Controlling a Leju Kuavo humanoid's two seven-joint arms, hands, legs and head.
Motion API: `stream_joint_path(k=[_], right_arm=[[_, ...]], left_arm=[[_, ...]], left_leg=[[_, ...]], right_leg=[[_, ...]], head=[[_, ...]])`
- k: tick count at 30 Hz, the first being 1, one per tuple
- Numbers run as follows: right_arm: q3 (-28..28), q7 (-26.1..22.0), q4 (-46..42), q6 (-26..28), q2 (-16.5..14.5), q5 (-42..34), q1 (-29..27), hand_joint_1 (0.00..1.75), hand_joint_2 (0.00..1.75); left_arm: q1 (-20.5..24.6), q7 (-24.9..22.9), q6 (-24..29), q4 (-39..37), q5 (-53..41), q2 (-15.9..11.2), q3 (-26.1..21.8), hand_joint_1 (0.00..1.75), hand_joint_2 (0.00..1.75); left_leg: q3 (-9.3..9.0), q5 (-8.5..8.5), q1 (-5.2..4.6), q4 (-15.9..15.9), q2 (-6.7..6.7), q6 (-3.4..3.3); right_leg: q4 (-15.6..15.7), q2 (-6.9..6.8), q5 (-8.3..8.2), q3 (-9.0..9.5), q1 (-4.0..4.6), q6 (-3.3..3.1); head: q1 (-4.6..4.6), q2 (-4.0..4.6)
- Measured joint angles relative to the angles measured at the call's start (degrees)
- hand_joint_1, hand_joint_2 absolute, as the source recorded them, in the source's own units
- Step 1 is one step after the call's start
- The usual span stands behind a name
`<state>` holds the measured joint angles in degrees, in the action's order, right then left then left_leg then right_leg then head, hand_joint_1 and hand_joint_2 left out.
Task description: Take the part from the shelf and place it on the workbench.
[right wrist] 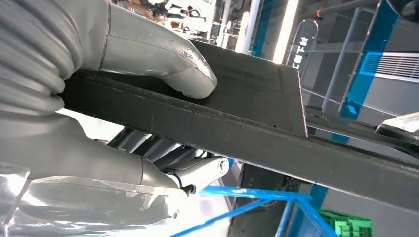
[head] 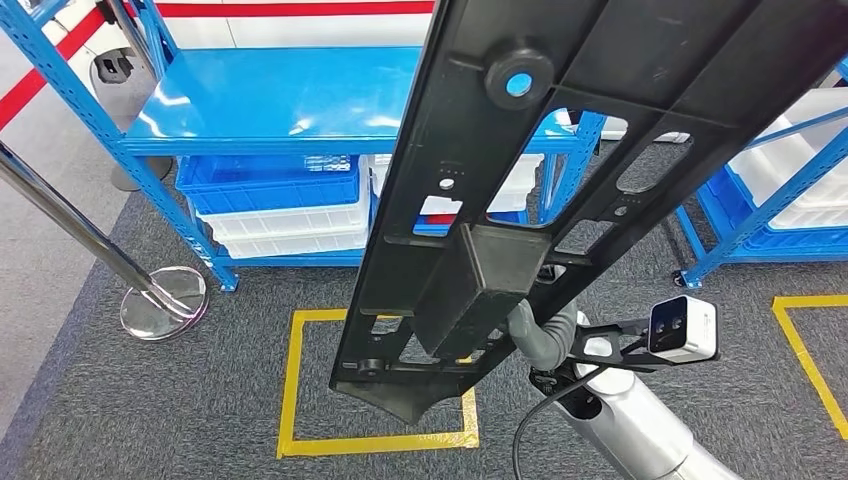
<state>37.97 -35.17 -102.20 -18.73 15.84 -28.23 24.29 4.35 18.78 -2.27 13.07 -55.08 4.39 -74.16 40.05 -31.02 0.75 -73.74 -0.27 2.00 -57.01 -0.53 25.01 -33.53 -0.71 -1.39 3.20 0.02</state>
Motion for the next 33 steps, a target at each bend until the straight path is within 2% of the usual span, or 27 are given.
stream_joint_path(k=[1, 2, 3, 4, 5, 7, 9, 10, 12, 13, 14, 15, 16, 17, 19, 20, 21, 23, 25, 27, 28, 29, 30, 31, 33], right_arm=[[0.1, 0.0, 0.0, 0.0, 0.0, 0.2, -0.1, 1.75, 1.75], [0.2, 0.0, 0.0, 0.0, 0.0, 0.3, -0.1, 1.75, 1.75], [0.3, 0.0, 0.0, 0.0, 0.0, 0.5, -0.2, 1.75, 1.75], [0.3, -0.1, 0.0, 0.1, 0.0, 0.7, -0.2, 1.75, 1.75], [0.3, -0.1, 0.0, 0.2, -0.1, 1.0, -0.4, 1.75, 1.75], [0.3, -0.3, 0.0, 0.0, -0.1, 1.7, -0.9, 1.75, 1.75], [0.3, -0.4, 0.1, -0.6, -0.1, 2.4, -1.4, 1.75, 1.75], [0.3, -0.4, 0.1, -0.8, -0.1, 2.9, -1.6, 1.75, 1.75], [0.2, -0.5, 0.1, -1.1, -0.2, 4.6, -2.1, 1.75, 1.75], [0.2, -0.5, 0.1, -1.2, -0.4, 6.0, -2.7, 1.75, 1.75], [0.2, -0.5, 0.1, -1.4, -0.5, 7.6, -3.3, 1.75, 1.75], [0.2, -0.5, 0.1, -1.7, -0.7, 9.2, -4.0, 1.75, 1.75], [0.2, -0.5, 0.1, -2.3, -0.8, 10.6, -4.6, 1.75, 1.75], [0.1, -0.5, 0.0, -3.1, -0.9, 12.0, -5.3, 1.75, 1.75], [-0.5, -0.5, -0.3, -5.8, -1.0, 14.5, -7.1, 1.75, 1.75], [-0.9, -0.5, -0.6, -7.5, -1.1, 15.6, -8.2, 1.75, 1.75], [-1.4, -0.5, -0.8, -9.2, -1.2, 16.5, -9.3, 1.75, 1.75], [-2.4, -0.5, -1.3, -11.9, -1.4, 17.4, -10.8, 1.75, 1.75], [-3.5, -0.5, -1.6, -13.3, -1.7, 17.7, -11.8, 1.75, 1.75], [-4.2, -0.6, -1.8, -13.7, -1.9, 17.8, -12.6, 1.75, 1.75], [-4.5, -0.6, -1.8, -13.9, -2.0, 17.8, -12.9, 1.75, 1.75], [-4.6, -0.6, -1.8, -13.9, -2.1, 17.8, -12.9, 1.75, 1.75], [-4.6, -0.6, -1.6, -13.5, -2.3, 17.6, -12.6, 1.75, 1.75], [-4.5, -0.5, -1.4, -12.6, -2.4, 17.1, -11.9, 1.75, 1.75], [-4.3, -0.5, -0.8, -10.0, -2.6, 15.0, -9.5, 1.75, 1.75]], left_arm=[[0.0, 0.0, 0.0, 0.0, 0.0, 0.0, 0.0, 0.00, 1.75], [0.0, 0.0, 0.0, 0.0, 0.1, 0.0, 0.0, 0.00, 1.75], [0.0, 0.0, 0.1, 0.0, 0.2, 0.0, 0.0, 0.00, 1.75], [0.0, 0.0, 0.2, 0.0, 0.3, 0.0, 0.0, 0.00, 1.75], [0.0, -0.1, 0.3, 0.0, 0.4, 0.0, 0.0, 0.00, 1.75], [0.0, -0.1, 0.7, 0.0, 0.8, 0.1, -0.1, 0.00, 1.75], [-0.1, -0.1, 1.0, 0.0, 1.1, 0.3, -0.1, 0.00, 1.75], [-0.1, -0.1, 1.0, 0.0, 1.2, 0.3, -0.1, 0.00, 1.75], [-0.1, 0.0, 1.0, 0.0, 1.4, 0.4, -0.2, 0.00, 1.75], [-0.1, 0.0, 1.0, 0.0, 1.4, 0.4, -0.2, 0.00, 1.75], [-0.2, 0.0, 1.0, 0.0, 1.5, 0.4, -0.3, 0.00, 1.75], [-0.2, 0.1, 1.0, 0.0, 1.6, 0.4, -0.3, 0.00, 1.75], [-0.3, 0.2, 1.0, 0.0, 1.6, 0.5, -0.4, 0.00, 1.75], [-0.3, 0.4, 1.0, 0.0, 1.7, 0.6, -0.5, 0.00, 1.75], [-0.3, 0.8, 0.9, 0.0, 2.0, 1.0, -0.6, 0.00, 1.75], [-0.2, 1.0, 1.0, 0.0, 2.2, 1.1, -0.8, 0.00, 1.75], [-0.3, 1.1, 1.0, 0.0, 2.3, 1.3, -1.0, 0.00, 1.75], [-0.6, 1.2, 1.2, 0.0, 2.6, 1.3, -1.5, 0.00, 1.75], [-0.9, 1.3, 1.3, 0.0, 2.8, 1.3, -1.7, 0.00, 1.75], [-0.9, 1.3, 1.3, 0.0, 2.9, 1.3, -1.9, 0.00, 1.75], [-0.9, 1.3, 1.3, 0.0, 2.9, 1.4, -1.9, 0.00, 1.75], [-0.9, 1.3, 1.3, 0.0, 2.8, 1.3, -2.0, 0.00, 1.75], [-1.0, 1.3, 1.2, 0.0, 2.7, 1.3, -2.0, 0.00, 1.75], [-1.1, 1.3, 1.1, 0.0, 2.4, 1.2, -2.0, 0.00, 1.75], [-0.9, 1.0, 0.4, 0.0, 1.5, 0.8, -2.0, 0.00, 1.75]], left_leg=[[-2.27, 1.56, 0.01, 2.9, 0.00, -0.06], [-5.18, 2.82, 0.03, 7.4, 0.00, -0.18], [-8.06, 3.42, -0.05, 11.8, 0.03, -0.36], [-10.08, 3.60, -0.13, 15.2, 0.09, -0.57], [-11.04, 3.39, -0.25, 16.9, 0.15, -0.78], [-10.96, 3.46, -0.29, 17.5, 0.23, -1.37], [-10.71, 4.03, -0.10, 17.8, 0.15, -2.34], [-10.54, 4.34, -0.03, 18.0, 0.16, -2.81], [-10.07, 4.73, -0.20, 18.0, 0.38, -3.33], [-9.83, 4.84, -0.30, 17.9, 0.61, -3.43], [-9.64, 4.91, -0.38, 17.8, 0.93, -3.47], [-9.52, 4.94, -0.46, 17.7, 1.35, -3.47], [-9.46, 4.94, -0.56, 17.5, 1.85, -3.46], [-9.44, 4.93, -0.65, 17.4, 2.39, -3.45], [-9.08, 4.98, -0.72, 17.1, 3.54, -3.19], [-8.80, 5.06, -0.60, 17.0, 4.12, -2.94], [-8.49, 5.18, -0.45, 16.9, 4.71, -2.62], [-8.04, 5.17, -0.37, 16.8, 5.41, -1.98], [-6.67, 3.26, -0.59, 14.1, 3.95, -1.46], [-3.36, -0.54, -0.40, 7.0, 1.83, -0.90], [-1.60, -2.03, -0.19, 3.1, 1.35, -0.56], [-0.52, -2.64, 0.03, 0.7, 1.11, -0.26], [-0.57, -2.07, 0.22, 0.5, 0.90, 0.01], [-1.79, -0.51, 0.39, 2.7, 0.59, 0.21], [-6.19, 3.15, 0.49, 11.1, -1.26, 0.38]], right_leg=[[-0.1, 0.00, -0.26, -0.28, -0.01, 0.15], [-0.1, -0.01, -0.47, -0.46, -0.03, 0.33], [-0.2, -0.02, -0.66, -0.64, 0.03, 0.55], [-0.3, -0.02, -0.88, -0.76, 0.09, 0.83], [-0.3, -0.04, -1.10, -0.88, 0.16, 1.14], [-0.3, -0.04, -1.53, -1.06, 0.26, 1.83], [-1.5, 0.13, -0.48, -1.77, 0.18, 2.40], [-3.7, 0.22, 1.06, -2.75, 0.14, 2.64], [-11.2, 0.32, 5.20, -5.95, 0.02, 2.96], [-14.9, 0.32, 6.66, -7.43, 0.00, 3.02], [-16.9, 0.33, 7.07, -8.09, 0.00, 2.99], [-16.7, 0.39, 6.37, -7.62, 0.01, 2.85], [-14.1, 0.62, 4.70, -6.05, 0.06, 2.57], [-9.9, 1.41, 2.72, -3.83, 0.12, 2.08], [-3.3, 3.70, 0.47, -0.30, 0.15, 1.05], [-1.7, 4.40, 0.29, 0.45, 0.20, 0.72], [-1.3, 4.41, 0.52, 0.66, 0.25, 0.58], [-0.3, 3.01, 0.54, 0.91, 0.13, 0.55], [0.8, 1.61, 0.28, 1.32, -0.32, 0.39], [1.1, 0.26, 0.11, 1.48, -0.43, 0.23], [1.1, -0.47, 0.12, 1.44, -0.40, 0.22], [1.0, -1.16, 0.13, 1.41, -0.38, 0.24], [0.9, -1.80, 0.16, 1.38, -0.42, 0.29], [0.8, -2.37, 0.22, 1.37, -0.48, 0.39], [0.3, -3.37, 0.48, 1.35, -0.55, 0.85]], head=[[0.01, 0.00], [0.01, 0.00], [0.00, 0.00], [0.01, 0.00], [0.01, 0.00], [0.01, 0.00], [-0.01, 0.00], [-0.01, 0.00], [-0.01, 0.00], [-0.01, 0.00], [-0.01, 0.00], [-0.01, 0.00], [-0.01, 0.00], [-0.01, 0.00], [-0.01, 0.00], [-0.01, 0.00], [-0.02, 0.00], [-0.02, 0.00], [-0.01, 0.00], [0.01, 0.00], [0.01, 0.00], [0.01, 0.00], [0.01, 0.00], [0.01, 0.00], [0.02, 0.00]])
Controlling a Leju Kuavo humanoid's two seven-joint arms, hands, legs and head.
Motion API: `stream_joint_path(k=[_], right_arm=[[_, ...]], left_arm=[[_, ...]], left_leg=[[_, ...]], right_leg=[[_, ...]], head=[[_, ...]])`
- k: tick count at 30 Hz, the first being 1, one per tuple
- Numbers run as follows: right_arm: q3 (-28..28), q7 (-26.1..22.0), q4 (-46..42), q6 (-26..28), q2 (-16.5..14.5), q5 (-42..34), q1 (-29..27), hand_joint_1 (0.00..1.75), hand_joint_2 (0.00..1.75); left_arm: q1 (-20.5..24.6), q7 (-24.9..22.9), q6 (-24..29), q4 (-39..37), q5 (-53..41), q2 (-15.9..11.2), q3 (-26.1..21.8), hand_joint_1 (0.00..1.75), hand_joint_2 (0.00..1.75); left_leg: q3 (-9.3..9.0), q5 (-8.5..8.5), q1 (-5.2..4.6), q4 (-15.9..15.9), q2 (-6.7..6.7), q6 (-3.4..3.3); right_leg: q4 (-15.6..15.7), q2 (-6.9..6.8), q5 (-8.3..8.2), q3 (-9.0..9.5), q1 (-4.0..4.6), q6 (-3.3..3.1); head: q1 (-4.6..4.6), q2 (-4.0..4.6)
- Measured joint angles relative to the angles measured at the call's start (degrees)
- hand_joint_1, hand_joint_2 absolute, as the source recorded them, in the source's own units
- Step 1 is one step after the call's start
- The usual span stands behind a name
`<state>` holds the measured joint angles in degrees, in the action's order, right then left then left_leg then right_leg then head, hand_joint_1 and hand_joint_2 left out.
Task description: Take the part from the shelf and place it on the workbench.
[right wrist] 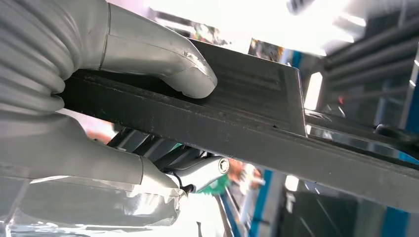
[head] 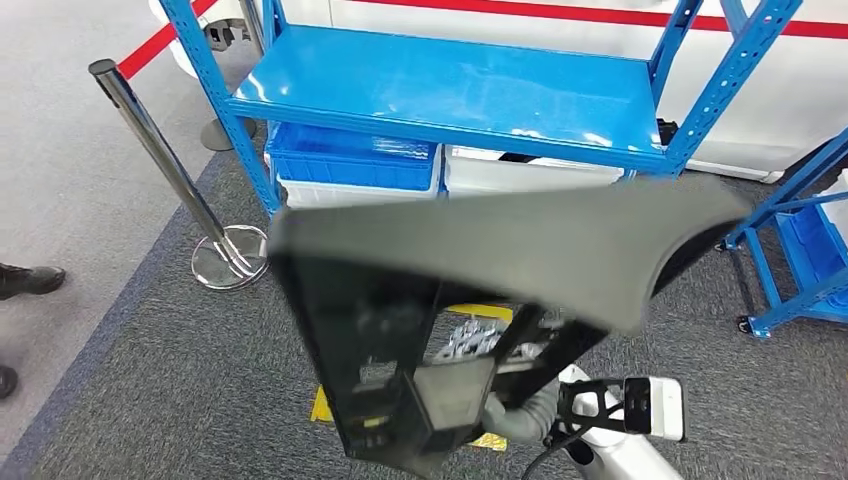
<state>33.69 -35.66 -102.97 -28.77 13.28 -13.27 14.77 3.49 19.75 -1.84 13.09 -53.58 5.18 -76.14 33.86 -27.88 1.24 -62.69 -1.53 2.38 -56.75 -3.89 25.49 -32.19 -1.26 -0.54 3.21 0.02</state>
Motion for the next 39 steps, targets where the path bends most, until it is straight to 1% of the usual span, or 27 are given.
stream_joint_path(k=[2, 3, 5, 7, 9, 10, 12, 17, 19, 20, 21, 22, 23, 24, 25, 26, 27, 28, 29, 30, 31, 33, 34, 35, 37, 38, 39], right_arm=[[0.1, 0.0, 0.8, 1.4, 0.0, -2.0, 2.3, 1.75, 1.75], [0.1, 0.0, 1.1, 1.5, 0.0, -2.3, 3.1, 1.75, 1.75], [0.2, 0.0, 1.6, 1.4, -0.1, -1.9, 3.9, 1.75, 1.75], [0.4, 0.0, 2.0, 1.5, -0.2, -1.3, 4.1, 1.75, 1.75], [0.5, 0.0, 2.4, 1.4, -0.4, -0.9, 4.3, 1.75, 1.75], [0.5, 0.0, 2.6, 1.4, -0.5, -0.6, 4.3, 1.75, 1.75], [0.6, 0.0, 2.8, 1.3, -0.6, -0.3, 4.2, 1.75, 1.75], [0.6, 0.0, 2.9, 1.3, -0.6, -0.2, 4.2, 1.75, 1.75], [0.7, 0.0, 3.1, 1.3, -0.8, 0.0, 4.2, 1.75, 1.75], [0.7, 0.0, 3.3, 1.3, -0.9, 0.1, 4.2, 1.75, 1.75], [0.7, 0.0, 3.5, 1.3, -1.1, 0.2, 4.2, 1.75, 1.75], [0.7, 0.0, 3.7, 1.3, -1.4, 0.3, 4.3, 1.75, 1.75], [0.8, 0.0, 3.8, 1.3, -1.8, 0.3, 4.4, 1.75, 1.75], [0.8, 0.0, 3.9, 1.2, -2.2, 0.4, 4.6, 1.75, 1.75], [0.8, 0.0, 4.0, 1.0, -2.5, 0.4, 4.7, 1.75, 1.75], [0.8, 0.0, 4.1, 0.8, -2.7, 0.4, 4.8, 1.75, 1.75], [0.8, 0.1, 4.1, 0.6, -2.8, 0.5, 4.8, 1.75, 1.75], [0.8, 0.1, 4.2, 0.4, -3.0, 0.6, 4.7, 1.75, 1.75], [0.9, 0.2, 4.3, 0.3, -3.2, 0.7, 4.8, 1.75, 1.75], [0.9, 0.3, 4.3, 0.3, -3.4, 0.7, 4.8, 1.75, 1.75], [0.9, 0.3, 4.3, 0.2, -3.6, 0.7, 4.9, 1.75, 1.75], [0.9, 0.4, 4.4, 0.1, -4.0, 0.7, 5.2, 1.75, 1.75], [0.9, 0.4, 4.4, 0.0, -4.0, 0.7, 5.3, 1.75, 1.75], [0.9, 0.4, 4.5, 0.0, -4.1, 0.7, 5.5, 1.75, 1.75], [0.9, 0.4, 4.6, 0.0, -4.1, 0.7, 5.6, 1.75, 1.75], [0.9, 0.4, 4.7, 0.1, -4.1, 0.8, 5.6, 1.75, 1.75], [0.9, 0.4, 4.7, 0.2, -4.1, 0.8, 5.6, 1.75, 1.75]], left_arm=[[0.6, -0.6, -0.6, 0.0, -0.7, -0.5, 0.1, 0.00, 1.75], [0.8, -0.9, -0.8, 0.0, -0.8, -0.7, 0.2, 0.00, 1.75], [1.0, -1.3, -1.0, 0.0, -0.8, -1.0, 0.2, 0.00, 1.75], [1.0, -1.6, -1.0, 0.0, -0.6, -1.1, 0.2, 0.00, 1.75], [1.1, -2.3, -0.4, 0.0, -0.6, -1.2, 0.2, 0.00, 1.75], [1.2, -2.7, 0.0, 0.0, -0.6, -1.2, 0.2, 0.00, 1.75], [1.2, -3.2, 0.4, 0.0, -0.6, -1.2, 0.2, 0.00, 1.75], [1.2, -3.2, 0.5, 0.0, -0.6, -1.2, 0.2, 0.00, 1.75], [1.1, -3.5, 0.6, 0.0, -0.6, -1.3, 0.2, 0.00, 1.75], [1.1, -3.6, 0.7, 0.0, -0.6, -1.3, 0.2, 0.00, 1.75], [1.1, -3.7, 0.7, 0.0, -0.6, -1.3, 0.2, 0.00, 1.75], [1.1, -3.8, 0.8, 0.0, -0.6, -1.5, 0.2, 0.00, 1.75], [1.0, -3.9, 0.8, 0.0, -0.6, -1.6, 0.2, 0.00, 1.75], [1.0, -4.2, 1.0, 0.0, -0.6, -1.8, 0.2, 0.00, 1.75], [1.0, -4.5, 1.2, 0.0, -0.6, -1.9, 0.2, 0.00, 1.75], [1.1, -5.0, 1.6, 0.0, -0.5, -1.9, 0.2, 0.00, 1.75], [1.2, -5.6, 2.1, 0.0, -0.4, -2.0, 0.2, 0.00, 1.75], [1.3, -6.2, 2.6, 0.0, -0.3, -2.1, 0.1, 0.00, 1.75], [1.2, -6.7, 3.1, 0.0, -0.1, -2.2, 0.1, 0.00, 1.75], [1.1, -7.1, 3.5, 0.0, 0.0, -2.5, 0.0, 0.00, 1.75], [1.0, -7.3, 3.7, 0.0, 0.2, -2.8, -0.1, 0.00, 1.75], [1.0, -7.3, 3.9, 0.0, 0.3, -3.4, -0.3, 0.00, 1.75], [1.0, -7.2, 3.8, 0.0, 0.3, -3.7, -0.5, 0.00, 1.75], [1.0, -7.0, 3.6, 0.0, 0.3, -3.9, -0.6, 0.00, 1.75], [0.9, -6.8, 3.3, 0.0, 0.1, -4.1, -0.7, 0.00, 1.75], [0.8, -6.7, 3.2, 0.0, -0.1, -4.1, -0.8, 0.00, 1.75], [0.7, -6.7, 3.1, 0.0, -0.1, -4.1, -0.8, 0.00, 1.75]], left_leg=[[-2.49, 1.60, -0.23, 5.1, -1.26, -0.63], [-2.50, 1.57, -0.42, 5.5, -1.17, -1.08], [-2.12, 2.13, -0.41, 5.6, 0.08, -1.97], [-1.89, 2.70, -0.26, 5.9, 1.06, -2.82], [-1.53, 3.14, -0.24, 6.0, 2.05, -3.40], [-1.30, 3.26, -0.30, 6.0, 2.52, -3.54], [-1.07, 3.39, -0.39, 6.0, 3.08, -3.64], [-1.02, 3.42, -0.42, 6.0, 3.24, -3.65], [-0.89, 3.52, -0.53, 5.9, 4.01, -3.61], [-0.83, 3.58, -0.61, 5.8, 4.74, -3.56], [-0.60, 3.67, -0.73, 5.5, 5.86, -3.33], [-0.12, 3.94, -0.70, 5.5, 7.48, -2.67], [0.49, 3.91, -0.73, 5.0, 8.01, -2.01], [1.46, 3.35, -0.69, 3.9, 7.59, -1.33], [2.77, 2.15, -0.56, 1.8, 6.34, -0.75], [4.33, 0.20, -0.53, -1.7, 4.17, -0.57], [6.16, -1.76, -0.40, -5.8, 2.90, -0.33], [7.71, -3.12, -0.30, -9.3, 2.26, -0.10], [8.40, -3.52, -0.22, -11.2, 2.00, 0.07], [7.85, -2.77, -0.18, -10.6, 1.84, 0.15], [6.07, -1.12, -0.16, -7.6, 1.53, 0.11], [1.17, 2.07, -0.44, 1.1, -0.39, -0.42], [-0.37, 2.88, -0.66, 3.9, -1.16, -0.86], [-1.04, 3.13, -0.89, 5.3, -1.58, -1.27], [-0.76, 3.30, -1.07, 5.5, -0.66, -1.98], [-0.73, 3.49, -0.95, 5.7, -0.12, -2.30], [-0.72, 3.72, -0.82, 5.9, 0.41, -2.65]], right_leg=[[-0.5, -0.89, 0.20, -0.05, 0.27, 0.69], [-0.6, -1.34, 0.17, -0.05, 0.44, 1.03], [-0.6, -2.17, 0.12, -0.06, 0.42, 1.66], [-2.6, -0.63, 1.87, -0.84, 0.10, 2.13], [-9.3, 2.30, 5.94, -3.63, -0.06, 2.31], [-13.0, 3.12, 7.79, -5.26, -0.06, 2.33], [-17.2, 3.59, 9.53, -7.11, -0.02, 2.36], [-17.9, 3.63, 9.73, -7.47, -0.02, 2.35], [-18.4, 3.68, 9.19, -7.64, -0.01, 2.19], [-16.6, 3.85, 7.77, -6.66, 0.01, 1.96], [-12.4, 5.49, 5.73, -4.56, -0.04, 1.53], [-7.7, 6.35, 3.75, -2.43, -0.15, 1.06], [-3.3, 6.92, 1.98, -0.42, -0.25, 0.54], [-0.6, 7.16, 1.17, 0.67, -0.34, 0.10], [-0.2, 5.67, 0.98, 0.69, -0.32, -0.15], [-0.2, 4.69, 0.93, 0.74, -0.19, -0.32], [-0.2, 3.74, 0.95, 0.71, -0.05, -0.41], [-0.2, 2.74, 0.99, 0.69, 0.10, -0.47], [-0.3, 1.79, 1.04, 0.69, 0.22, -0.50], [-0.3, 0.91, 1.10, 0.70, 0.29, -0.51], [-0.3, 0.11, 1.18, 0.77, 0.35, -0.47], [-0.4, -1.23, 1.39, 0.97, 0.60, -0.19], [-0.5, -1.77, 1.48, 1.04, 0.75, 0.02], [-0.5, -2.27, 1.54, 1.10, 0.88, 0.26], [-0.4, -3.21, 1.54, 1.20, 0.98, 0.80], [-0.6, -3.09, 1.76, 1.22, 0.89, 1.13], [-1.4, -2.09, 2.50, 0.92, 0.77, 1.42]], head=[[-0.02, 0.00], [-0.03, 0.00], [-0.03, 0.00], [-0.03, 0.00], [-0.03, 0.00], [-0.03, 0.00], [-0.02, 0.00], [-0.03, 0.00], [-0.04, 0.00], [-0.04, 0.00], [-0.03, 0.00], [-0.03, 0.00], [-0.02, 0.00], [-0.01, 0.00], [0.01, 0.00], [0.02, 0.00], [0.03, 0.00], [0.03, 0.00], [0.02, 0.00], [0.02, 0.00], [0.02, 0.00], [0.02, 0.00], [0.03, 0.00], [0.02, 0.00], [0.02, 0.00], [0.02, 0.00], [0.02, 0.00]])
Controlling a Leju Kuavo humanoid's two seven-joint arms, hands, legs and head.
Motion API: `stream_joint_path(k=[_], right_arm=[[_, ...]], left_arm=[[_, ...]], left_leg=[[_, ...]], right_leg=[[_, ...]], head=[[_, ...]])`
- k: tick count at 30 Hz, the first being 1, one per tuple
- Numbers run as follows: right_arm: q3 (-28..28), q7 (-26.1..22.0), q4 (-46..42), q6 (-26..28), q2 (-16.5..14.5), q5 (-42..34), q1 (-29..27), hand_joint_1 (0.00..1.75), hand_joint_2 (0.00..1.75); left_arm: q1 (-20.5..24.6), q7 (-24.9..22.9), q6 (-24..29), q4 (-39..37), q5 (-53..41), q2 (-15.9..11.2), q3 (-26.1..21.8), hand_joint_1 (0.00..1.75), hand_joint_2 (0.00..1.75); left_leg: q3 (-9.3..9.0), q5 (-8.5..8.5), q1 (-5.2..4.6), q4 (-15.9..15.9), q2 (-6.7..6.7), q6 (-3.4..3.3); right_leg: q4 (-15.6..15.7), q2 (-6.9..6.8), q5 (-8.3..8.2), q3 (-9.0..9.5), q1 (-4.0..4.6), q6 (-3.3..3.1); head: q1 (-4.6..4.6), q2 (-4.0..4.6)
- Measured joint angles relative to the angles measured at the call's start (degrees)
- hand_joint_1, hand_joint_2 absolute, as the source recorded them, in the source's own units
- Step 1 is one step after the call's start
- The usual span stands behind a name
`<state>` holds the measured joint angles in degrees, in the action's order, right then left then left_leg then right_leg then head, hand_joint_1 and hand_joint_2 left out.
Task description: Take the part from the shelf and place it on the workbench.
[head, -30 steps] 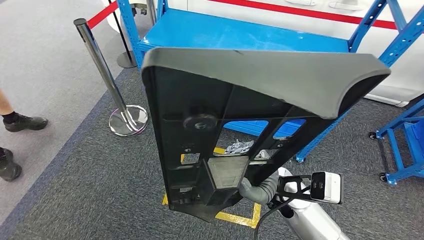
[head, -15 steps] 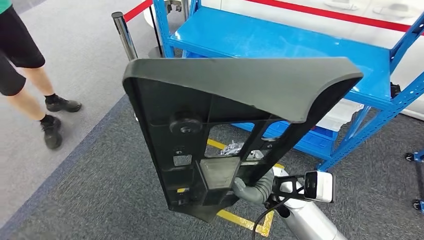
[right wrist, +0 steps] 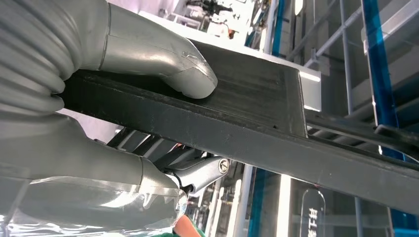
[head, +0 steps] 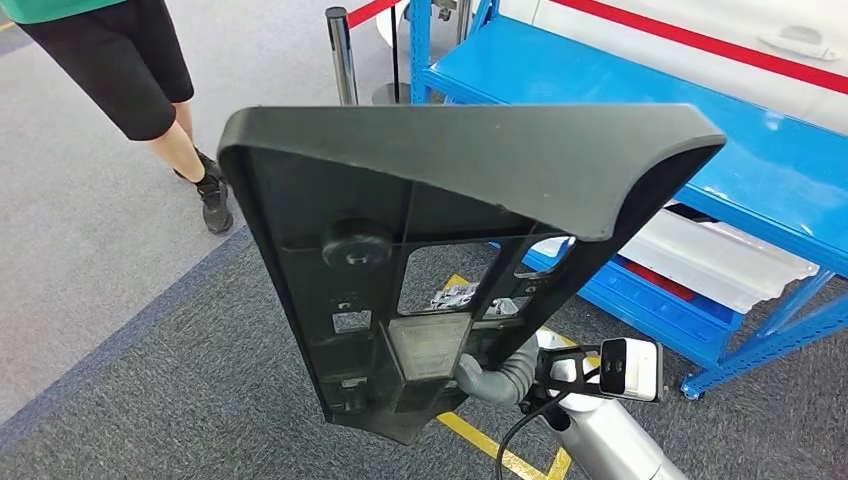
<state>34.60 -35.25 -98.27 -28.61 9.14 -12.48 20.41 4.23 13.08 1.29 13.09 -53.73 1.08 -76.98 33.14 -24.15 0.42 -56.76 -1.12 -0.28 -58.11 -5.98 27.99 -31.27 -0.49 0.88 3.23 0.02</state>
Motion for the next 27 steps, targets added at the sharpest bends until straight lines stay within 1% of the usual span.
stream_joint_path(k=[1, 2, 3, 4, 5, 6, 7, 8, 9, 10, 11, 12, 13, 14, 15, 16, 17, 18, 19, 20, 21, 22, 23, 24, 25, 26, 27], right_arm=[[0.0, 0.0, 0.0, 0.1, 0.0, 0.0, 0.0, 1.75, 1.75], [0.0, 0.0, 0.1, 0.2, 0.0, 0.0, -0.1, 1.75, 1.75], [0.0, 0.0, 0.2, 0.3, 0.0, 0.1, -0.2, 1.75, 1.75], [0.0, 0.0, 0.4, 0.3, 0.1, 0.1, -0.4, 1.75, 1.75], [0.0, -0.1, 0.5, 0.4, 0.1, 0.2, -0.6, 1.75, 1.75], [0.0, -0.1, 0.7, 0.5, 0.1, 0.3, -0.9, 1.75, 1.75], [0.0, -0.2, 0.8, 0.5, 0.2, 0.5, -1.1, 1.75, 1.75], [0.0, -0.3, 0.8, 0.5, 0.2, 0.7, -1.2, 1.75, 1.75], [-0.1, -0.3, 0.9, 0.4, 0.2, 0.8, -1.3, 1.75, 1.75], [-0.2, -0.4, 0.9, 0.3, 0.3, 1.0, -1.5, 1.75, 1.75], [-0.4, -0.4, 0.8, 0.1, 0.3, 1.1, -1.7, 1.75, 1.75], [-0.7, -0.4, 0.8, 0.0, 0.3, 1.3, -2.0, 1.75, 1.75], [-1.0, -0.5, 0.6, -0.1, 0.3, 1.4, -2.3, 1.75, 1.75], [-1.4, -0.5, 0.3, -0.3, 0.3, 1.6, -2.5, 1.75, 1.75], [-1.8, -0.5, 0.0, -0.5, 0.3, 1.7, -2.7, 1.75, 1.75], [-2.2, -0.5, -0.4, -0.6, 0.3, 1.8, -2.9, 1.75, 1.75], [-2.6, -0.5, -0.8, -0.6, 0.3, 1.9, -3.1, 1.75, 1.75], [-2.9, -0.5, -1.1, -0.6, 0.3, 2.0, -3.4, 1.75, 1.75], [-3.1, -0.5, -1.4, -0.4, 0.3, 2.0, -3.8, 1.75, 1.75], [-3.2, -0.4, -1.8, -0.1, 0.3, 2.0, -4.1, 1.75, 1.75], [-3.3, -0.4, -2.3, 0.3, 0.3, 2.0, -4.3, 1.75, 1.75], [-3.4, -0.4, -2.8, 0.8, 0.3, 2.0, -4.6, 1.75, 1.75], [-3.4, -0.4, -3.3, 1.2, 0.3, 2.0, -4.8, 1.75, 1.75], [-3.5, -0.4, -3.8, 1.5, 0.3, 2.0, -5.1, 1.75, 1.75], [-3.6, -0.4, -4.2, 1.9, 0.4, 2.0, -5.3, 1.75, 1.75], [-3.7, -0.4, -4.5, 2.1, 0.4, 2.0, -5.5, 1.75, 1.75], [-3.8, -0.4, -4.7, 2.3, 0.5, 2.0, -5.7, 1.75, 1.75]], left_arm=[[0.0, 0.1, -0.1, 0.0, -0.1, 0.0, 0.0, 0.00, 1.75], [0.1, 0.1, -0.1, 0.0, -0.1, 0.0, 0.0, 0.00, 1.75], [0.2, 0.1, -0.2, 0.0, -0.2, 0.0, 0.0, 0.00, 1.75], [0.3, 0.1, -0.2, 0.0, -0.2, 0.0, 0.0, 0.00, 1.75], [0.3, 0.1, -0.3, 0.0, -0.2, 0.0, 0.0, 0.00, 1.75], [0.3, 0.0, -0.3, 0.0, -0.3, 0.0, 0.0, 0.00, 1.75], [0.3, -0.2, -0.2, 0.0, -0.3, 0.0, 0.0, 0.00, 1.75], [0.3, -0.4, -0.1, 0.0, -0.2, 0.0, 0.0, 0.00, 1.75], [0.3, -0.5, 0.1, 0.0, -0.1, 0.0, -0.1, 0.00, 1.75], [0.4, -0.5, 0.3, 0.0, 0.0, 0.0, -0.1, 0.00, 1.75], [0.4, -0.5, 0.4, 0.0, 0.2, 0.0, -0.1, 0.00, 1.75], [0.4, -0.4, 0.5, 0.0, 0.2, -0.1, -0.2, 0.00, 1.75], [0.2, -0.3, 0.6, 0.0, 0.3, -0.2, -0.2, 0.00, 1.75], [0.0, -0.2, 0.6, 0.0, 0.2, -0.4, -0.2, 0.00, 1.75], [-0.2, -0.1, 0.5, 0.0, 0.2, -0.7, -0.2, 0.00, 1.75], [-0.3, 0.0, 0.4, 0.1, 0.2, -1.0, -0.2, 0.00, 1.75], [-0.2, 0.1, 0.3, 0.1, 0.1, -1.4, -0.2, 0.00, 1.75], [-0.1, 0.3, 0.2, 0.2, 0.0, -1.6, -0.2, 0.00, 1.75], [0.0, 0.6, -0.1, 0.2, -0.1, -1.9, -0.2, 0.00, 1.75], [0.0, 0.9, -0.3, 0.3, -0.2, -2.1, -0.2, 0.00, 1.75], [-0.1, 1.1, -0.5, 0.3, -0.2, -2.3, -0.2, 0.00, 1.75], [-0.1, 1.3, -0.6, 0.3, -0.3, -2.5, -0.2, 0.00, 1.75], [-0.2, 1.5, -0.6, 0.4, -0.3, -2.7, -0.2, 0.00, 1.75], [-0.2, 1.5, -0.6, 0.4, -0.4, -3.0, -0.2, 0.00, 1.75], [-0.1, 1.5, -0.7, 0.4, -0.4, -3.3, -0.2, 0.00, 1.75], [0.0, 1.5, -0.6, 0.5, -0.5, -3.6, -0.2, 0.00, 1.75], [0.1, 1.5, -0.6, 0.5, -0.4, -3.8, -0.2, 0.00, 1.75]], left_leg=[[0.01, 0.24, 0.16, 0.2, 0.50, -0.33], [0.06, 0.42, 0.25, 0.3, 1.04, -0.56], [0.23, 0.53, 0.23, 0.3, 1.65, -0.71], [0.38, 0.59, 0.20, 0.3, 2.33, -0.78], [0.49, 0.64, 0.17, 0.2, 3.09, -0.81], [0.55, 0.66, 0.16, 0.1, 3.85, -0.80], [0.57, 0.66, 0.17, -0.1, 4.64, -0.73], [0.57, 0.62, 0.18, -0.3, 5.44, -0.63], [0.68, 0.57, 0.11, -0.6, 6.21, -0.41], [0.91, 0.55, 0.08, -0.8, 6.99, -0.10], [1.20, 0.58, 0.09, -1.0, 7.65, 0.26], [1.51, 0.69, 0.12, -1.1, 8.27, 0.67], [1.76, 0.85, 0.25, -1.1, 8.87, 1.06], [1.97, 0.88, 0.38, -1.1, 8.99, 1.40], [2.34, 0.49, 0.35, -1.6, 8.14, 1.71], [3.14, -0.54, 0.33, -3.2, 6.61, 1.99], [4.47, -2.16, 0.31, -6.1, 4.70, 2.23], [6.21, -4.07, 0.26, -9.9, 2.99, 2.46], [8.02, -5.73, 0.32, -13.9, 2.10, 2.65], [9.23, -6.57, 0.36, -16.6, 1.71, 2.76], [9.45, -6.39, 0.37, -17.3, 1.53, 2.80], [8.43, -5.19, 0.36, -15.7, 1.30, 2.72], [6.28, -3.32, 0.31, -11.9, 0.72, 2.51], [3.96, -1.94, 0.09, -7.6, -0.61, 2.08], [2.05, -0.87, -0.18, -4.1, -1.79, 1.56], [0.94, -0.43, -0.46, -1.9, -2.65, 1.03], [0.75, -0.54, -0.73, -1.3, -2.97, 0.58]], right_leg=[[-1.8, 1.51, 1.31, -0.76, -0.14, 0.23], [-5.1, 3.37, 3.27, -2.26, -0.31, 0.39], [-9.4, 4.81, 5.38, -4.29, -0.35, 0.45], [-13.4, 5.51, 6.92, -6.23, -0.35, 0.48], [-16.2, 5.83, 7.54, -7.59, -0.33, 0.49], [-16.5, 5.94, 6.89, -7.82, -0.33, 0.46], [-14.3, 6.10, 5.14, -6.82, -0.37, 0.38], [-10.4, 6.68, 2.83, -4.96, -0.46, 0.28], [-6.3, 7.92, 1.09, -3.01, -0.58, 0.13], [-3.0, 9.01, -0.07, -1.53, -0.70, 0.00], [-1.1, 9.85, -0.50, -0.73, -0.74, -0.13], [-0.6, 10.14, -0.34, -0.58, -0.67, -0.30], [-0.6, 9.60, -0.42, -0.65, -0.56, -0.49], [-0.4, 8.93, -0.58, -0.64, -0.59, -0.85], [-0.2, 8.24, -0.73, -0.59, -0.64, -1.28], [0.0, 7.45, -0.86, -0.55, -0.69, -1.68], [0.1, 6.57, -0.93, -0.50, -0.69, -2.03], [0.1, 5.74, -0.88, -0.50, -0.50, -2.25], [0.1, 4.80, -0.82, -0.51, -0.33, -2.37], [0.1, 3.91, -0.74, -0.51, -0.19, -2.45], [0.0, 3.08, -0.65, -0.50, -0.10, -2.49], [0.0, 2.31, -0.54, -0.44, -0.02, -2.49], [0.0, 1.59, -0.40, -0.30, 0.07, -2.44], [0.0, 0.93, -0.26, -0.13, 0.19, -2.35], [0.0, 0.32, -0.13, 0.03, 0.35, -2.20], [0.0, -0.25, -0.04, 0.15, 0.47, -1.99], [0.1, -0.78, 0.01, 0.24, 0.55, -1.75]], head=[[-0.01, 0.00], [-0.01, 0.00], [-0.02, 0.00], [-0.02, 0.00], [-0.02, 0.00], [-0.02, 0.00], [-0.01, 0.00], [-0.02, 0.00], [-0.02, 0.00], [-0.01, 0.00], [-0.01, 0.00], [-0.01, 0.00], [-0.01, 0.00], [-0.01, 0.00], [0.00, 0.00], [0.00, 0.00], [0.01, 0.00], [0.01, 0.00], [0.00, 0.00], [0.00, 0.00], [0.00, 0.00], [0.00, 0.00], [0.00, 0.00], [0.00, 0.00], [0.00, 0.00], [-0.01, 0.00], [-0.01, 0.00]])
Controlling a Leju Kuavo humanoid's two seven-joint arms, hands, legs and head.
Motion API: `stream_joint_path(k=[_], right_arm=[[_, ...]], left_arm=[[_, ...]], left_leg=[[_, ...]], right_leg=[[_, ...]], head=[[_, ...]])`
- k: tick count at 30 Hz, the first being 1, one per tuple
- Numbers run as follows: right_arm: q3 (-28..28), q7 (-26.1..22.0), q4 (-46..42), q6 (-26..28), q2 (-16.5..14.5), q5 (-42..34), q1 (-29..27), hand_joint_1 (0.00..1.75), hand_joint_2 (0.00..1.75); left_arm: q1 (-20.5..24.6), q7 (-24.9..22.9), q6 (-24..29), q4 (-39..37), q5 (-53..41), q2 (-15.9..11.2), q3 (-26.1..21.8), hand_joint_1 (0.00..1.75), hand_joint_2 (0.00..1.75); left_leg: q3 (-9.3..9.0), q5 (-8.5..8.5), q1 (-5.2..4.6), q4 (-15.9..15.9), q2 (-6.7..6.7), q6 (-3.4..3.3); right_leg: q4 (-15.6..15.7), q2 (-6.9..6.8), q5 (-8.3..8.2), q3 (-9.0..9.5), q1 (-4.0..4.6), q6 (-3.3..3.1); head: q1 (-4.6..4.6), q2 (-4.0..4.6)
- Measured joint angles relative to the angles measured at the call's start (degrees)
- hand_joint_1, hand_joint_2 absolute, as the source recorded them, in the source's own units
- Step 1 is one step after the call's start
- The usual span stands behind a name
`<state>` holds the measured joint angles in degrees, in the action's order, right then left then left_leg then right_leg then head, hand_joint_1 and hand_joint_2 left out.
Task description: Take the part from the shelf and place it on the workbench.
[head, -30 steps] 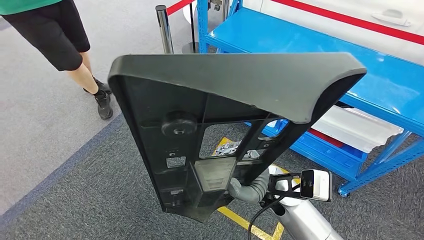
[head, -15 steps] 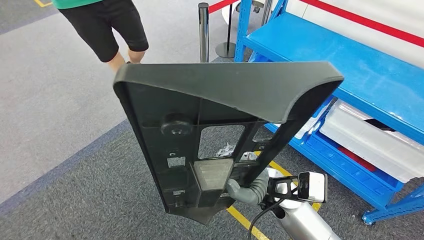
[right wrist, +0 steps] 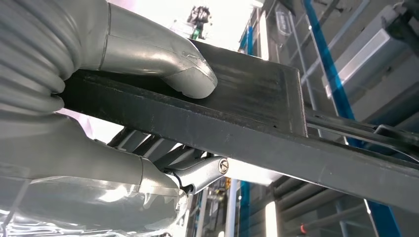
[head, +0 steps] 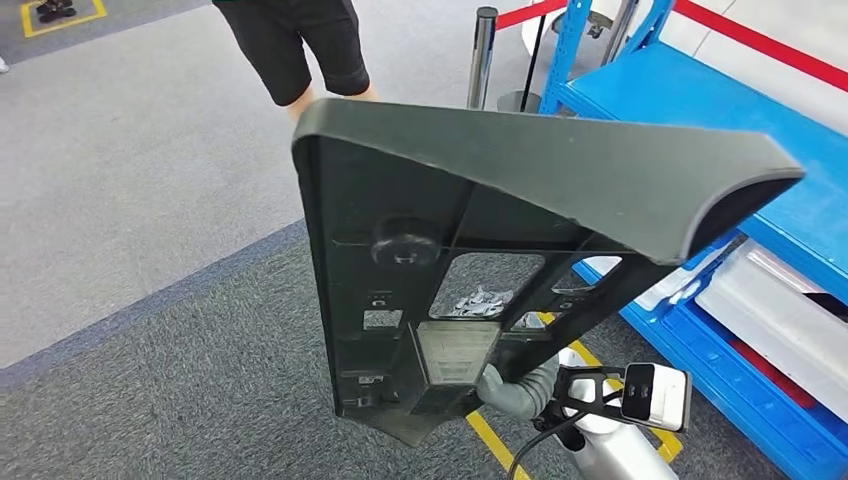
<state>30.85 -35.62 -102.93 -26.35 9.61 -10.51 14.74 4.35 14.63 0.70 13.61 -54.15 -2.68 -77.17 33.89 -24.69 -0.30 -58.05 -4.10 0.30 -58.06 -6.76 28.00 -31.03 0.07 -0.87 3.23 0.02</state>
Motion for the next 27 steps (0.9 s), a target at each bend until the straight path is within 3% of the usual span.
stream_joint_path(k=[2, 4, 6, 8, 9, 10, 11, 13, 15, 17, 18, 20, 22, 24, 25, 27], right_arm=[[0.0, 0.0, -0.3, 0.2, 0.1, 0.0, -0.2, 1.75, 1.75], [0.0, 0.0, -0.5, 0.3, 0.3, -0.1, -0.4, 1.75, 1.75], [-0.1, -0.1, -0.7, 0.5, 0.7, -0.1, -0.8, 1.75, 1.75], [-0.3, -0.1, -0.6, 0.9, 1.3, 0.1, -1.7, 1.75, 1.75], [-0.4, -0.1, -0.6, 1.1, 1.6, 0.2, -2.1, 1.75, 1.75], [-0.5, -0.1, -0.7, 1.3, 1.8, 0.5, -2.4, 1.75, 1.75], [-0.7, -0.1, -0.7, 1.4, 2.0, 0.8, -2.6, 1.75, 1.75], [-0.9, -0.1, -0.9, 1.6, 2.3, 1.5, -2.9, 1.75, 1.75], [-0.9, -0.1, -1.2, 1.9, 2.5, 1.8, -3.2, 1.75, 1.75], [-1.0, -0.1, -1.4, 2.0, 2.6, 1.9, -3.6, 1.75, 1.75], [-1.0, -0.1, -1.5, 1.9, 2.7, 1.8, -3.6, 1.75, 1.75], [-0.9, -0.1, -1.6, 1.5, 2.7, 1.5, -3.6, 1.75, 1.75], [-0.9, -0.1, -1.6, 1.2, 2.7, 1.2, -3.6, 1.75, 1.75], [-0.8, -0.1, -1.6, 1.1, 2.7, 1.1, -3.6, 1.75, 1.75], [-0.8, -0.1, -1.6, 1.1, 2.7, 1.1, -3.6, 1.75, 1.75], [-0.8, -0.1, -1.6, 1.1, 2.7, 1.1, -3.4, 1.75, 1.75]], left_arm=[[-0.1, 0.0, 0.2, 0.0, 0.2, -0.4, 0.0, 0.00, 1.75], [-0.3, 0.0, 0.3, 0.1, 0.4, -0.6, 0.0, 0.00, 1.75], [-0.1, 0.0, 0.3, 0.1, 0.5, -0.7, 0.0, 0.00, 1.75], [0.1, 0.2, 0.2, 0.1, 0.3, -0.7, 0.0, 0.00, 1.75], [0.1, 0.3, 0.1, 0.1, 0.1, -0.7, 0.0, 0.00, 1.75], [0.0, 0.4, 0.0, 0.1, 0.0, -0.7, 0.0, 0.00, 1.75], [-0.1, 0.4, -0.1, 0.1, -0.1, -0.7, 0.0, 0.00, 1.75], [0.0, 0.5, -0.1, 0.1, -0.2, -0.6, 0.0, 0.00, 1.75], [0.2, 0.5, -0.1, 0.1, -0.2, -0.7, 0.0, 0.00, 1.75], [0.1, 0.3, -0.2, 0.1, 0.0, -0.7, 0.0, 0.00, 1.75], [0.0, 0.3, -0.1, 0.1, 0.1, -0.6, 0.0, 0.00, 1.75], [0.0, 0.1, 0.0, 0.1, 0.2, -0.6, 0.0, 0.00, 1.75], [0.3, 0.0, 0.0, 0.1, 0.2, -0.5, 0.0, 0.00, 1.75], [0.4, 0.0, 0.0, 0.1, 0.2, -0.4, 0.0, 0.00, 1.75], [0.3, 0.0, 0.0, 0.1, 0.2, -0.3, 0.0, 0.00, 1.75], [0.1, 0.0, -0.1, 0.1, 0.2, -0.2, 0.0, 0.00, 1.75]], left_leg=[[0.07, 0.39, 0.08, 0.4, 1.28, -0.63], [-0.30, 0.95, 0.44, 1.3, 2.49, -1.22], [-0.42, 1.39, 0.61, 1.8, 3.81, -1.66], [-0.14, 1.54, 0.61, 1.7, 5.44, -1.86], [-0.04, 1.55, 0.62, 1.6, 6.30, -1.85], [0.04, 1.53, 0.66, 1.4, 7.15, -1.79], [0.08, 1.47, 0.72, 1.1, 8.00, -1.65], [0.41, 1.23, 0.78, 0.3, 9.57, -1.11], [1.14, 1.22, 0.88, -0.3, 10.92, -0.32], [1.75, 1.54, 1.16, -0.2, 12.21, 0.56], [1.96, 1.51, 1.24, -0.3, 12.00, 0.90], [3.48, -0.19, 1.12, -3.3, 9.18, 1.39], [6.90, -3.80, 1.03, -10.6, 5.69, 1.68], [9.73, -5.89, 1.09, -16.8, 4.63, 1.80], [9.66, -5.43, 1.09, -16.9, 4.46, 1.74], [6.06, -2.15, 0.95, -10.6, 3.63, 1.25]], right_leg=[[0.2, -0.91, 0.10, 0.22, 0.04, 0.59], [-1.2, 1.23, 1.31, -0.06, -0.13, 1.19], [-7.1, 5.08, 4.73, -2.71, -0.39, 1.56], [-14.3, 6.56, 7.64, -6.37, -0.47, 1.74], [-15.8, 6.68, 7.59, -7.23, -0.52, 1.85], [-15.1, 6.76, 6.40, -7.04, -0.62, 1.93], [-12.2, 7.05, 4.27, -5.77, -0.78, 1.99], [-4.6, 9.62, 0.76, -2.33, -1.29, 2.00], [-1.1, 11.80, -0.10, -0.86, -1.48, 1.77], [-1.0, 11.13, -0.14, -0.94, -1.26, 1.12], [-0.7, 10.38, -0.30, -0.85, -1.20, 0.69], [-0.2, 8.69, -0.58, -0.64, -1.26, -0.10], [0.0, 6.78, -0.56, -0.57, -1.00, -0.52], [-0.1, 4.91, -0.40, -0.53, -0.75, -0.65], [-0.1, 4.03, -0.29, -0.45, -0.67, -0.67], [-0.1, 2.44, 0.00, -0.12, -0.51, -0.57]], head=[[0.00, 0.00], [0.00, 0.00], [-0.01, 0.00], [-0.01, 0.00], [-0.01, 0.00], [-0.02, 0.00], [-0.01, 0.00], [-0.01, 0.00], [-0.01, 0.00], [-0.01, 0.00], [-0.01, 0.00], [0.00, 0.00], [0.01, 0.00], [0.01, 0.00], [0.01, 0.00], [0.01, 0.00]])
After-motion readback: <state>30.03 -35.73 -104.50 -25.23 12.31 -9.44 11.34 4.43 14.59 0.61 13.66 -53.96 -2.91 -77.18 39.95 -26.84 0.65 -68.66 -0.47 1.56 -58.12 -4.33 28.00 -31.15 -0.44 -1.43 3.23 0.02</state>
